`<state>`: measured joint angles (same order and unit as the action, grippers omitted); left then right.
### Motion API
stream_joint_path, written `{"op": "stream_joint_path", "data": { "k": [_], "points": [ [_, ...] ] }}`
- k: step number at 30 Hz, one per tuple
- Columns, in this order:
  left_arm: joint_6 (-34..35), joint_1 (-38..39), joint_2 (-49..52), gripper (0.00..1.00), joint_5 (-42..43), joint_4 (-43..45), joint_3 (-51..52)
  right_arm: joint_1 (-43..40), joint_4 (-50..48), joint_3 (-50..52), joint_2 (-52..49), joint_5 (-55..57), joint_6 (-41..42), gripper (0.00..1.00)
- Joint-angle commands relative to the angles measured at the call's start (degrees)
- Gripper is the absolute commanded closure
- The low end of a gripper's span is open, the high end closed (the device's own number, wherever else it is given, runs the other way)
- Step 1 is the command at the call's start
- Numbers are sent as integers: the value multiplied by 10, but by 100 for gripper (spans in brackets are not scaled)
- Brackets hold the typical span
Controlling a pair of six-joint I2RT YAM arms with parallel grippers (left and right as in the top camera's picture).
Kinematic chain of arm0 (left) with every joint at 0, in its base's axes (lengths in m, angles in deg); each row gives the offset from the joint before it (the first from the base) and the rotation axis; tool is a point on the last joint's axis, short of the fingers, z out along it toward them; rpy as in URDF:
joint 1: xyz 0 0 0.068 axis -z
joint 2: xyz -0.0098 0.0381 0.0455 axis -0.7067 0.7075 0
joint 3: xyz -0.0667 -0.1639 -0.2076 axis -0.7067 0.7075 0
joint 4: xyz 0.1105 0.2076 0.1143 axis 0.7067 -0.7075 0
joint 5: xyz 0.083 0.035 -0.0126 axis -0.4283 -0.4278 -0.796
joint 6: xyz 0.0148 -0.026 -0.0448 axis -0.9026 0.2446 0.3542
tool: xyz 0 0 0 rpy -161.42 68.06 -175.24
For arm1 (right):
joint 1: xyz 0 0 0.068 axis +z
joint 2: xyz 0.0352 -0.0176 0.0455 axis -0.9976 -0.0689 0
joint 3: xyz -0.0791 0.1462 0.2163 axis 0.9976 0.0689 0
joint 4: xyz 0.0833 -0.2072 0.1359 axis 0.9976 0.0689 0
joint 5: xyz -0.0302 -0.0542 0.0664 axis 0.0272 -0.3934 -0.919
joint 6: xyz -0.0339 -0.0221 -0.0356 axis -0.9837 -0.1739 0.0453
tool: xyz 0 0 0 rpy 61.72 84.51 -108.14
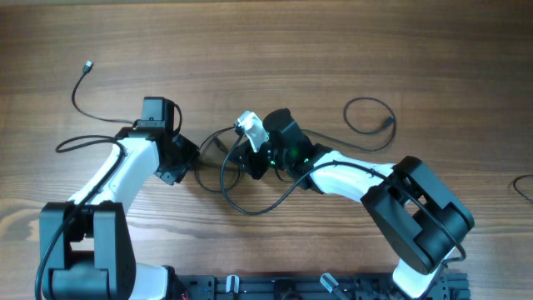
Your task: Untangle cables
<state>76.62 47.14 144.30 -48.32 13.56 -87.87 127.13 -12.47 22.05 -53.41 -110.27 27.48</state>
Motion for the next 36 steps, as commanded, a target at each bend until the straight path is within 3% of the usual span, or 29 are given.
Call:
{"op": "stream_joint_path", "data": {
  "k": [1,5,6,7,8,14,20,23,30,33,36],
  "points": [
    [14,3,21,61,0,42,14,1,-4,-2,-9,5,6,76],
    [14,3,35,69,-4,63,14,1,-4,-2,-9,5,6,79],
    [14,3,35,88,-4,63,14,1,-4,-2,-9,5,7,83],
    [13,3,35,96,-4,65,13,1,-4,-2,-9,5,7,90],
    [12,1,34,96,-6,67,11,1,-4,-2,-9,5,6,96],
    [5,-16,-22,96,-6,32,-44,1,-7,-2,8,-26,6,96],
    [12,-16,-47,96,7,31,-45,2,6,-2,99,-186,-17,96],
    [23,-16,-47,96,7,39,-45,5,11,-2,105,-212,-18,96],
    [47,-16,-47,96,7,85,-45,58,93,-2,105,-209,-89,95],
    [52,-16,-48,96,52,141,-45,81,111,-2,104,-118,-105,96],
    [52,-16,-48,96,132,194,-45,86,107,-2,104,-20,-63,95]
  ]
}}
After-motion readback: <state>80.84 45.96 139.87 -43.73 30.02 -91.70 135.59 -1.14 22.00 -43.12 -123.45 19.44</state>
